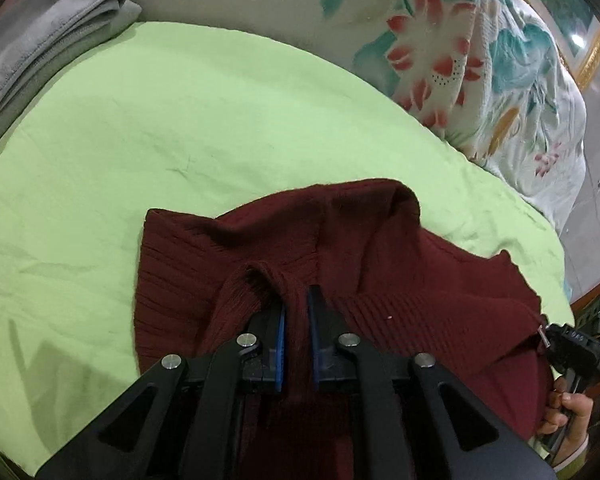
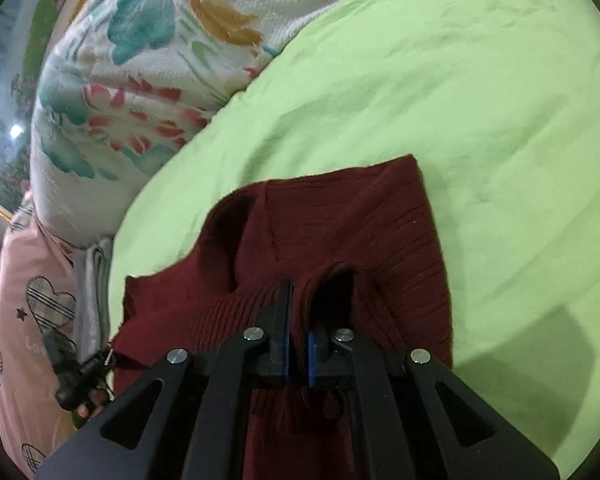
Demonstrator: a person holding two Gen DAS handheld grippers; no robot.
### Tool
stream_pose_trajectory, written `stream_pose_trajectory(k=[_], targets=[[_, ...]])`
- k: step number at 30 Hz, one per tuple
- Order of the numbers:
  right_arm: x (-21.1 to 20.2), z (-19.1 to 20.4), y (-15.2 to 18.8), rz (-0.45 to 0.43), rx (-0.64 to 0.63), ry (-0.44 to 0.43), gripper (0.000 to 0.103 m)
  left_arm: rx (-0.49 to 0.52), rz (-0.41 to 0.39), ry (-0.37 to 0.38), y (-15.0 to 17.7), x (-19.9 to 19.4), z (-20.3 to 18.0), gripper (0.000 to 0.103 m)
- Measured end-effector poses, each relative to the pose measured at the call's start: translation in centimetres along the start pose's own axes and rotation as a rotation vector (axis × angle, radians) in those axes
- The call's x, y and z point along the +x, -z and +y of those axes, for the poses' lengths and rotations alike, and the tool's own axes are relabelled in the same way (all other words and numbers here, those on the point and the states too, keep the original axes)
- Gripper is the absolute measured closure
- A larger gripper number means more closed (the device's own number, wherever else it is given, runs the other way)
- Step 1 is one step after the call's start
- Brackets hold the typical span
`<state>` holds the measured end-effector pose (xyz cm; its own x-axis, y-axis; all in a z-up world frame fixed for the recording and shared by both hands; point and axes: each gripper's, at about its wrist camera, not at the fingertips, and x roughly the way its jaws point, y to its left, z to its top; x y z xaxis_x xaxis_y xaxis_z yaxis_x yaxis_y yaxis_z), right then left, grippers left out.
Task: Fold large clothes
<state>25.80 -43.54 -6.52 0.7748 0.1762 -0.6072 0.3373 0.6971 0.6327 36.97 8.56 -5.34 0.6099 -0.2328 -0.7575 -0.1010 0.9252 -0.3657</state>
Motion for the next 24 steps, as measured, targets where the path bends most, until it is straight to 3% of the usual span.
stream_pose_trajectory(k=[3,5,7,9,12,15,18,22,24], targets=[[-0.8,-0.1,-0.1,-0.01,0.01,-0.023,0.095,-0.035,0.013,0.027,0.0,-0.6,0.5,0.089],[-1.9,0.5,0.0,-0.03,0.0,-0.012,0.09,-0.067,0.001,0.045,0.2,-2.2,0.8,0.078],[-4.0,1.2,0.4,-0.087,-0.015,0.007,0.066,-0.069,-0.026,0.043,1.1,-4.2,0.5,0.075],[-6.4,2.2,1.2,-0.158,-0.048,0.018,0.058,-0.061,-0.023,0.055,2.1,-5.6,-0.2,0.075],[-7.9,4.3,3.2,-0.172,-0.114,-0.04,0.058,-0.039,0.003,0.12,4.5,-6.7,-2.1,0.075],[-5.8,7.0,6.0,-0.047,-0.24,-0.086,0.058,0.047,0.042,0.151,5.8,-6.1,-5.3,0.074],[-3.6,7.8,6.9,0.01,-0.301,-0.021,0.058,0.098,0.021,0.077,5.2,-5.2,-6.3,0.073],[-2.7,4.5,4.8,-0.011,-0.188,0.079,0.06,0.022,0.015,-0.04,2.8,-3.5,-2.3,0.07],[-3.8,3.0,3.9,-0.052,-0.115,0.098,0.06,-0.043,0.017,-0.042,2.1,-3.6,0.4,0.072]])
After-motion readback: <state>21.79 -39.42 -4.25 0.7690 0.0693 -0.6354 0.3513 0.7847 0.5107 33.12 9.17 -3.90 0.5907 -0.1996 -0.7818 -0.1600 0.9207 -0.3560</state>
